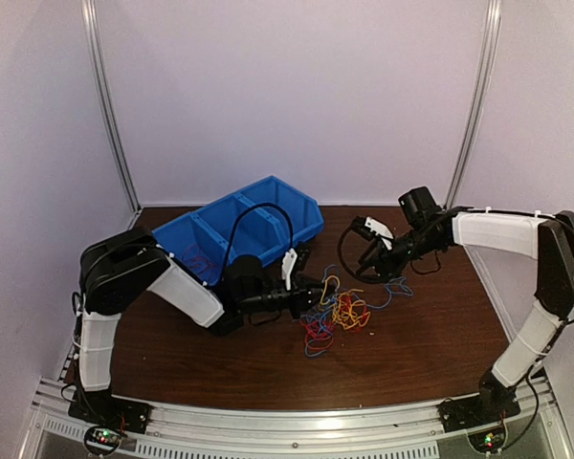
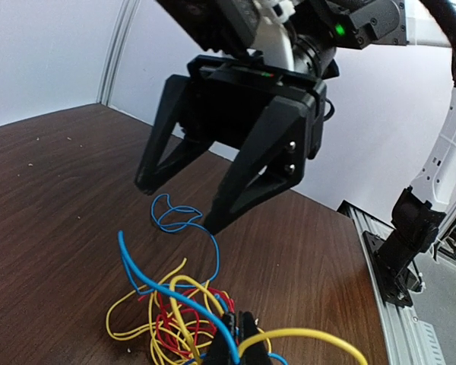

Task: Untangle the cables

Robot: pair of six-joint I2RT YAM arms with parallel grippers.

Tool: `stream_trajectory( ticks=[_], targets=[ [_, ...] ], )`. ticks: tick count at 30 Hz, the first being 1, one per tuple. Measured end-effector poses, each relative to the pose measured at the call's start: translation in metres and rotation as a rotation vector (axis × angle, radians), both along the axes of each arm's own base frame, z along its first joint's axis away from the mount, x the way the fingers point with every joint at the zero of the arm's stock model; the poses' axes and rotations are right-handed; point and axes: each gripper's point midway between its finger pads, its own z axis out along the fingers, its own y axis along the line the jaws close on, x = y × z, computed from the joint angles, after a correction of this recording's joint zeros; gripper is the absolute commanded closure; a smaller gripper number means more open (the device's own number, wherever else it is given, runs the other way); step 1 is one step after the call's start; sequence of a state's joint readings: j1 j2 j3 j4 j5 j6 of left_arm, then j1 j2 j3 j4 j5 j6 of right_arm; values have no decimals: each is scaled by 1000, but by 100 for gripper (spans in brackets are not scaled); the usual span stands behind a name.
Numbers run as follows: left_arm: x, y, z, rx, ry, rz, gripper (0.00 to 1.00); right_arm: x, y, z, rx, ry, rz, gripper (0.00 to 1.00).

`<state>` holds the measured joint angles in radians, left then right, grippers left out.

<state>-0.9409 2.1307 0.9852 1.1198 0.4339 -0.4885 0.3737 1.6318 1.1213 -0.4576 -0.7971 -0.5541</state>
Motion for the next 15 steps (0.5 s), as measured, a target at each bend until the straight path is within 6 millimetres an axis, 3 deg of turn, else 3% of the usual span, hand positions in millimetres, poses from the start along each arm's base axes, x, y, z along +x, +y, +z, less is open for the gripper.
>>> stream_trajectory(
  ticks=[6, 15],
  targets=[
    [-5, -1, -2, 4, 3, -19, 99, 13, 31, -8, 4, 3, 57, 42],
    [-7, -1, -2, 4, 4, -33, 99, 19, 47, -4, 36, -26, 88, 50]
  ],
)
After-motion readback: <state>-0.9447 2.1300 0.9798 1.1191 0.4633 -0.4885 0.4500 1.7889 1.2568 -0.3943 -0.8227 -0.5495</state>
